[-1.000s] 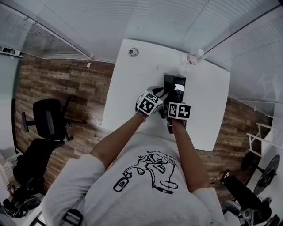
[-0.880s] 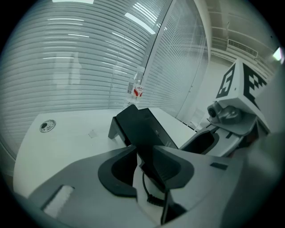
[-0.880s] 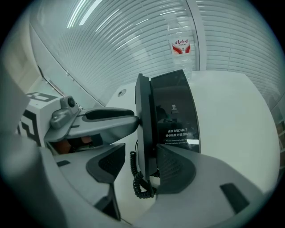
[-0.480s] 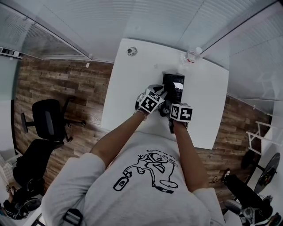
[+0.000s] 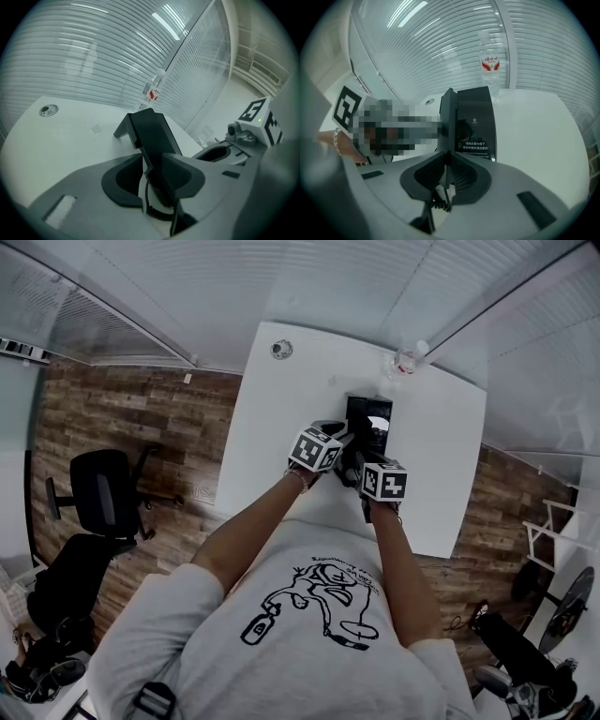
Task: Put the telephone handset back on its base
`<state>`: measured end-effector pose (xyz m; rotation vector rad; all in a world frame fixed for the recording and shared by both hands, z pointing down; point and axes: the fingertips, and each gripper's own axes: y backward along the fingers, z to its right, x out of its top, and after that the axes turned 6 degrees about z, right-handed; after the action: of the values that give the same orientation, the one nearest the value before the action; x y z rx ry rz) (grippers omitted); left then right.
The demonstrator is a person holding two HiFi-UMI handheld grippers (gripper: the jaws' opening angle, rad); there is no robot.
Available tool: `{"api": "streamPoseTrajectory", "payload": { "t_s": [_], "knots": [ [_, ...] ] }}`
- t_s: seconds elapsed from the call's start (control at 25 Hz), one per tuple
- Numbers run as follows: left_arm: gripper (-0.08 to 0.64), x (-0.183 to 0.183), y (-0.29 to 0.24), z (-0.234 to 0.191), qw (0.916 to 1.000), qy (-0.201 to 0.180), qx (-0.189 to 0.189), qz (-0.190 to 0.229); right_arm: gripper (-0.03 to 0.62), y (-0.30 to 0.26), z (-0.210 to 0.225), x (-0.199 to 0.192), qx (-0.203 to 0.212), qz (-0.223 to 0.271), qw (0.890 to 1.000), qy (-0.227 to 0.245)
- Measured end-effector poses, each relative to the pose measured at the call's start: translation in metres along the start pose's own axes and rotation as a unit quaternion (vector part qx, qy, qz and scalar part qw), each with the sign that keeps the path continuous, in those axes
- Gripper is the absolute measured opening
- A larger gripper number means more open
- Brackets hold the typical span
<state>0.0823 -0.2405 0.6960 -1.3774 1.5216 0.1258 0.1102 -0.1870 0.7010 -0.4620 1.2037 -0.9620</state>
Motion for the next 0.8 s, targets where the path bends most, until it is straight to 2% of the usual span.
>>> {"api": "streamPoseTrajectory", "payload": {
  "t_s": [0.12, 0.28, 0.56, 0.68, 0.8],
  "knots": [
    [0.124, -0.002, 0.001, 0.005, 0.9996, 0.016, -0.020, 0.005, 0.035, -0.002, -0.003, 0.000, 0.011, 0.000, 1.000, 0.002],
    [0.124, 0.001, 0.005, 0.004, 0.9992, 0.030, -0.015, 0.020, 0.033, -0.004, -0.006, 0.001, 0.029, 0.000, 0.999, -0.020],
    [0.124, 0.002, 0.006, 0.004, 0.9986, 0.041, -0.012, 0.032, 0.034, -0.008, 0.000, -0.001, 0.034, 0.004, 0.998, -0.051],
    [0.124, 0.002, 0.007, 0.004, 0.9985, 0.039, -0.013, 0.036, 0.034, -0.010, 0.000, -0.001, 0.032, -0.001, 0.998, -0.046],
    [0.123, 0.002, 0.007, 0.003, 0.9984, 0.040, -0.015, 0.038, 0.035, -0.011, 0.000, 0.000, 0.021, -0.009, 1.000, -0.018]
  ]
}}
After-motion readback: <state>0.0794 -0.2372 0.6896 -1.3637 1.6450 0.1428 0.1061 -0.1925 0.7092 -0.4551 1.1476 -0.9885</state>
